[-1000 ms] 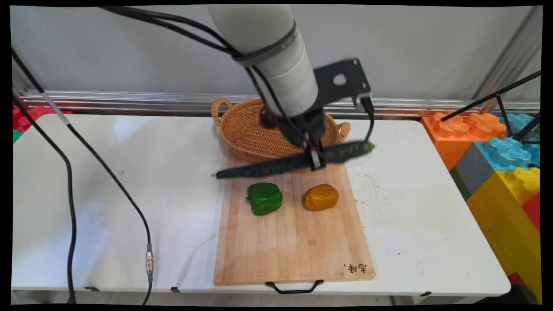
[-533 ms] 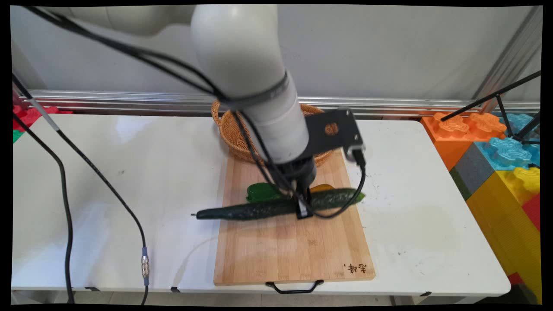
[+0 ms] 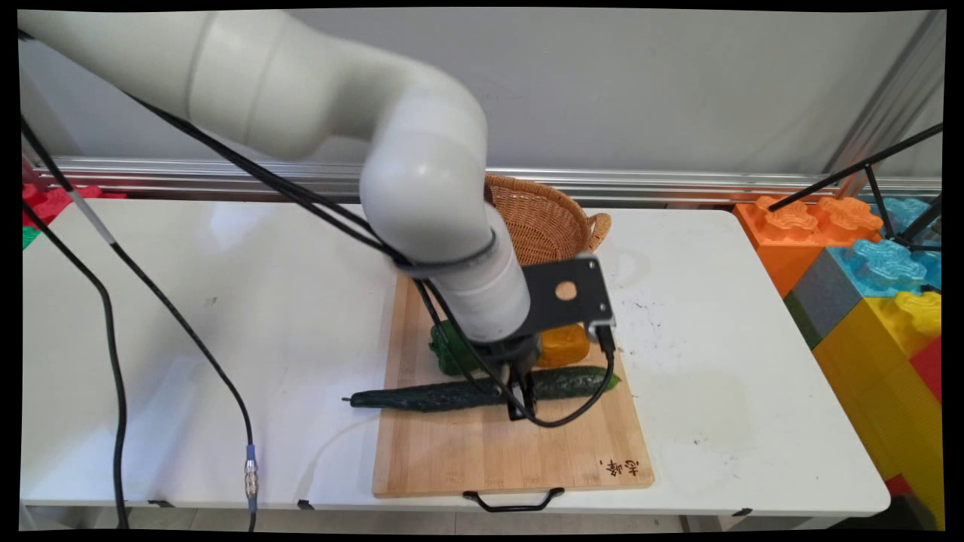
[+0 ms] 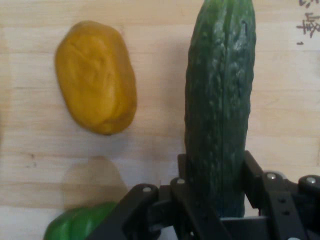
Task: Place the picked object on the cutting board
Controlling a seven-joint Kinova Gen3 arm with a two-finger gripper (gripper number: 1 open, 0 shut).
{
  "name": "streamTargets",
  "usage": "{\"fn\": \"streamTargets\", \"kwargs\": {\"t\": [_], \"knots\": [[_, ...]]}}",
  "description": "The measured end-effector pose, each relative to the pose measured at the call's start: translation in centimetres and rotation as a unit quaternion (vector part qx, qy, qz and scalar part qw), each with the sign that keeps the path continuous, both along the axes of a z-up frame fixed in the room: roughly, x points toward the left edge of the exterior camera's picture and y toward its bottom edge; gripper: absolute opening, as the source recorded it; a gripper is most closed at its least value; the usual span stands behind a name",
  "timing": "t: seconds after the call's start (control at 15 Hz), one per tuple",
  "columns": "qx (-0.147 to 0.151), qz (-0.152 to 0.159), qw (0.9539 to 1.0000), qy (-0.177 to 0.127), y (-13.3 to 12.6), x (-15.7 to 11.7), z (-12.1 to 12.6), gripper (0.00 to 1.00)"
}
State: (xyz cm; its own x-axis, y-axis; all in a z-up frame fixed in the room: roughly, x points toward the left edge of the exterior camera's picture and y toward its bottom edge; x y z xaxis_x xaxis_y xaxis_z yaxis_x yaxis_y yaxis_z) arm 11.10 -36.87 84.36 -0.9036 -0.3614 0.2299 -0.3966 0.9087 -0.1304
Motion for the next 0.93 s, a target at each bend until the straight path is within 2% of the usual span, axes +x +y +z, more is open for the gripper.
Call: {"fn": "streamTargets", "kwargs": {"t": [0.33,0.6,0.67,0.93], "knots": [[0.005,-0.008,1.0000,0.001,0.0,-0.5,-2.9,0.00],[0.006,-0.014,0.9999,0.005,0.0,-1.0,-4.0,0.00],[0.007,-0.016,0.9998,0.007,0.0,-1.1,-4.2,1.00],[0.011,-0.017,0.9997,0.013,-0.1,-1.3,-4.2,1.00]]}}
